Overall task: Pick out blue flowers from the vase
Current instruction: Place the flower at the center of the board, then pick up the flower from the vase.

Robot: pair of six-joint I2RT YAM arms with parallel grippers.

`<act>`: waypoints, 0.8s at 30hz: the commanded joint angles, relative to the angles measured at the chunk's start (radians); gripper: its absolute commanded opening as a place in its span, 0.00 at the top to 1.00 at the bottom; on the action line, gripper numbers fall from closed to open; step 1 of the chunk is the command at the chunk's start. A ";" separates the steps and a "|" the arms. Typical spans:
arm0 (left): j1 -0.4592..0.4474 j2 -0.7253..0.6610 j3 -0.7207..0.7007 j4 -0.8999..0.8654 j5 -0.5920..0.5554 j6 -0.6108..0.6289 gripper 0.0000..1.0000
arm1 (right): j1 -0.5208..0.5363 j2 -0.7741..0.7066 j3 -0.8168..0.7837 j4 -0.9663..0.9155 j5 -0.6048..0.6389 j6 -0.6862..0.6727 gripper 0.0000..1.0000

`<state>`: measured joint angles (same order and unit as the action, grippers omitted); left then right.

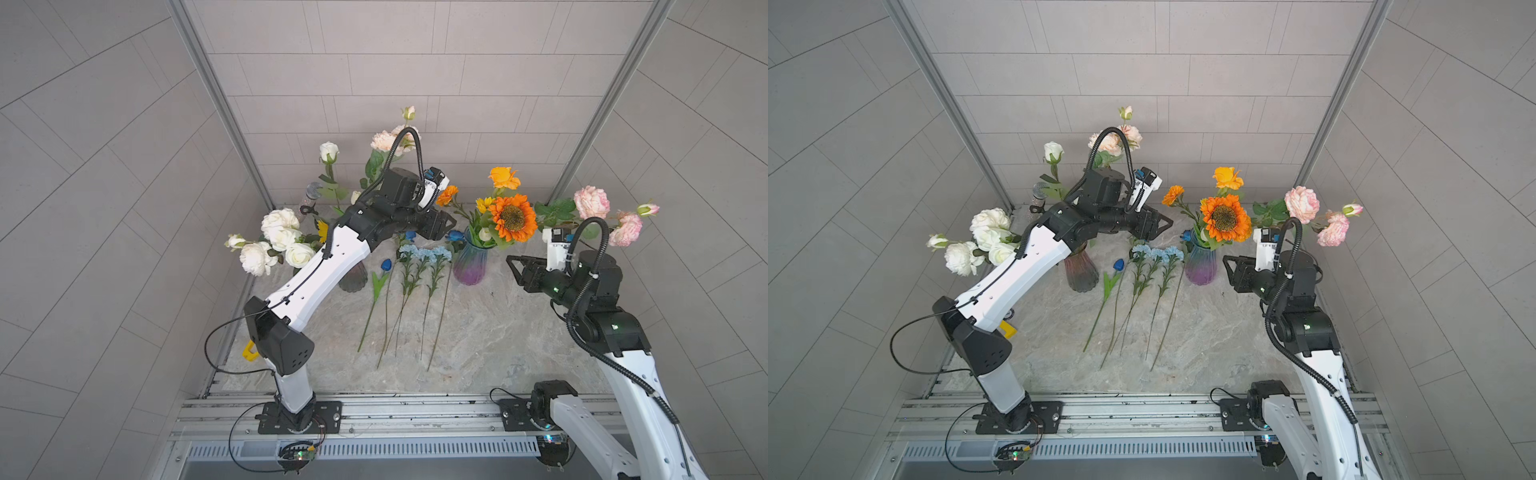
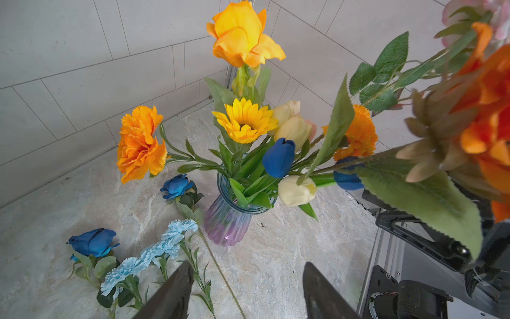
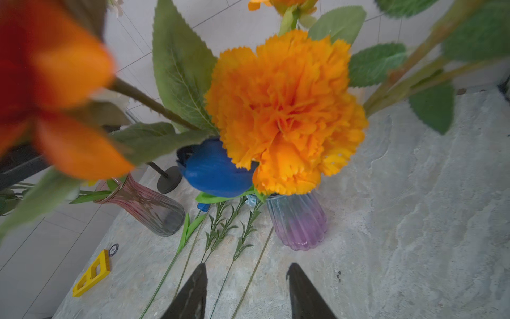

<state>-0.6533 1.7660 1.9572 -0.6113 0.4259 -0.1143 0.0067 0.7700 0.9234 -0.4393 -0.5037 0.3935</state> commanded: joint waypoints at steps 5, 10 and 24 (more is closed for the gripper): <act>0.029 -0.029 -0.081 0.047 0.025 0.003 0.33 | 0.007 0.047 -0.017 0.214 -0.049 0.070 0.52; 0.034 -0.053 -0.166 0.094 0.025 -0.018 0.33 | 0.009 0.085 0.004 0.293 -0.037 0.111 0.53; 0.069 -0.091 -0.274 0.161 0.052 -0.046 0.33 | 0.016 0.218 0.080 0.367 -0.098 0.141 0.52</act>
<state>-0.5949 1.7168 1.6989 -0.4873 0.4599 -0.1509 0.0189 0.9657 0.9771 -0.1261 -0.5770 0.5125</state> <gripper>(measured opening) 0.670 0.477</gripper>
